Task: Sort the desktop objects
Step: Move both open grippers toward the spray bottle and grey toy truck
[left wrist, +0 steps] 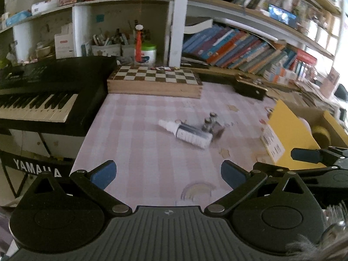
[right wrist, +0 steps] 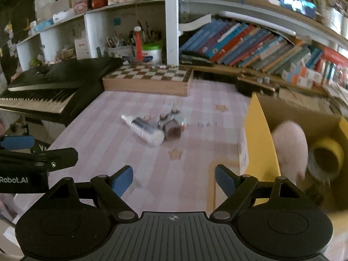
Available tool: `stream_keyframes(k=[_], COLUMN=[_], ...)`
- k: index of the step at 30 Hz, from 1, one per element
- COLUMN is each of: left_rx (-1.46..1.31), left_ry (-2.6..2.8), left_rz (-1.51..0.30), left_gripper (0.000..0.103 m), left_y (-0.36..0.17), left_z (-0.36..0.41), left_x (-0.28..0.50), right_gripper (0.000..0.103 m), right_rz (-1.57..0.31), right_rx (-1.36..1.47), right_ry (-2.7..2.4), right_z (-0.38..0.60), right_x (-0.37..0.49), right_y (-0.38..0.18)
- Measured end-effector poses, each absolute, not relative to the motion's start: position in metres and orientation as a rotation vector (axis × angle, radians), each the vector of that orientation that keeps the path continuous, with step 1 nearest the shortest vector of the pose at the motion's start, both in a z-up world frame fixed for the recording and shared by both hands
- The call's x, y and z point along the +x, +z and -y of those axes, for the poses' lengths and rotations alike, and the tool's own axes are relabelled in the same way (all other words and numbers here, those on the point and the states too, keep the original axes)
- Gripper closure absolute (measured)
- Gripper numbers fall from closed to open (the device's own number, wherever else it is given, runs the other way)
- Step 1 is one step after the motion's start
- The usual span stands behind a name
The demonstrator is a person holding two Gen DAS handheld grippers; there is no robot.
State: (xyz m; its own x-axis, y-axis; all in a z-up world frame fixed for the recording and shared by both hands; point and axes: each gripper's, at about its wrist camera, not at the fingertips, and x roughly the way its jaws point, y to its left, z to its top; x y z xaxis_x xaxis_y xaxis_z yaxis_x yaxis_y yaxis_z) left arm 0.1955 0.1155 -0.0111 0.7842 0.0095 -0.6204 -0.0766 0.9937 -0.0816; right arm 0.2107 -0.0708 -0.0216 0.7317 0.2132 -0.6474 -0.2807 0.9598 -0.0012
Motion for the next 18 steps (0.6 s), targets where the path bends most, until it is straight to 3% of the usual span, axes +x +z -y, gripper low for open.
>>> stream_keyframes(k=[18], left_rx=[-0.148], left_ry=[0.151], left_rz=[-0.700], left_gripper=[0.000], left_y=[-0.019], left_z=[-0.123], left_x=[0.278], right_gripper=[0.018], right_rz=[-0.780], right_rx=[-0.225], right_ry=[0.423], right_z=[0.054], right_x=[0.349], right_y=[-0.024])
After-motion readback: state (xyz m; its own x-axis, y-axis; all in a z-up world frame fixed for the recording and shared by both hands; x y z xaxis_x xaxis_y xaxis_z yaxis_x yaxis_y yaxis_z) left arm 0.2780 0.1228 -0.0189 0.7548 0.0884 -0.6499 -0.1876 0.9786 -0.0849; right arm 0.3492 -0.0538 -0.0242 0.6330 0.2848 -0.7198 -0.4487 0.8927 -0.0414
